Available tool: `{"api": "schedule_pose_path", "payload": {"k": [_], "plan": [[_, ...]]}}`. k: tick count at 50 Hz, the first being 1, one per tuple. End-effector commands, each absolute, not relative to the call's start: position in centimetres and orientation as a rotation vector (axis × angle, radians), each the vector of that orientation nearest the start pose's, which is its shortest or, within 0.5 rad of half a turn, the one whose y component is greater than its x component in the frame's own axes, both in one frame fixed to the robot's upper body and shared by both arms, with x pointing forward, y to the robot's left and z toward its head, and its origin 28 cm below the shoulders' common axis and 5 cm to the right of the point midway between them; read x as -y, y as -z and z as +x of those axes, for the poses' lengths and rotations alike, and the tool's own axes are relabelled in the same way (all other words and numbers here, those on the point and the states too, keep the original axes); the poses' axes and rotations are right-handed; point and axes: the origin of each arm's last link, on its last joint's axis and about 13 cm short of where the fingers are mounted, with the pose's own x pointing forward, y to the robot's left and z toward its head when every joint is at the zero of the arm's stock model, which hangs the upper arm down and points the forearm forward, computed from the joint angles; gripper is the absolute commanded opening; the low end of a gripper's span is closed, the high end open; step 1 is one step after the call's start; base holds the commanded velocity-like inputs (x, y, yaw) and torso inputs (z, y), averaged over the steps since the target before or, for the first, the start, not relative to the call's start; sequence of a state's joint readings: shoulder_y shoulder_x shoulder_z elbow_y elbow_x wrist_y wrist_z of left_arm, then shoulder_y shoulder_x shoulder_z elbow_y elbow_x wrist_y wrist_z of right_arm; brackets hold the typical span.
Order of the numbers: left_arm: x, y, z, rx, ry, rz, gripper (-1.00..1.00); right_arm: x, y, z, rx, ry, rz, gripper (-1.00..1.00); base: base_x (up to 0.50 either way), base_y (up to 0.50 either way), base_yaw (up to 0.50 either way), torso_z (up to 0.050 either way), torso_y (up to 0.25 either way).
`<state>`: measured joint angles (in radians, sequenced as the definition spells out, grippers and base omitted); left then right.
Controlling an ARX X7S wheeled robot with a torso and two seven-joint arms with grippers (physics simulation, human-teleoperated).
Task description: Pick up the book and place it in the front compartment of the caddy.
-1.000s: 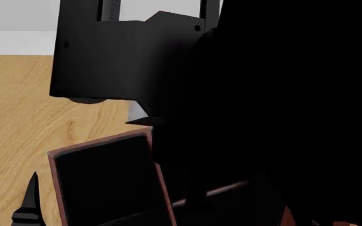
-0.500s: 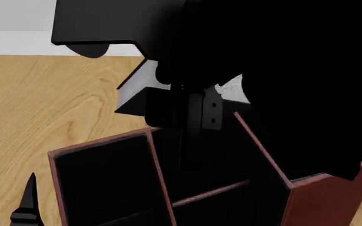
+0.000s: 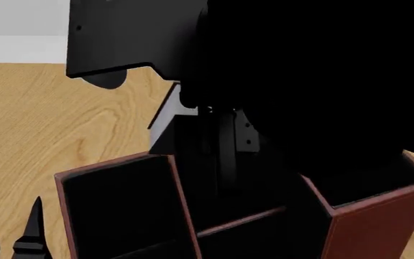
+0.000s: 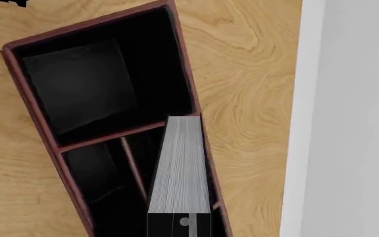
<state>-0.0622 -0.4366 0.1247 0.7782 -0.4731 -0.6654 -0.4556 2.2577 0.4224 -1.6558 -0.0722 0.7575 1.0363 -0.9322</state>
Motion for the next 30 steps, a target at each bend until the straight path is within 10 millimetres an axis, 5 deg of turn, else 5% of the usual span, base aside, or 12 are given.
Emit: {"api": "schedule_pose_path", "payload": {"k": [1, 30], "plan": [[-22.6, -13.6, 18.1, 0.085, -0.002, 0.047, 1.0, 5.4, -44.2, 28.9, -0.501, -0.967, -1.479, -1.0, 0.0, 0.0, 0.0, 0.0, 0.01], [-22.8, -13.4, 17.9, 0.081, -0.011, 0.044, 1.0, 6.0, -40.7, 30.1, -0.549, -0.953, -1.533, -1.0, 0.0, 0.0, 0.0, 0.0, 0.001]]}}
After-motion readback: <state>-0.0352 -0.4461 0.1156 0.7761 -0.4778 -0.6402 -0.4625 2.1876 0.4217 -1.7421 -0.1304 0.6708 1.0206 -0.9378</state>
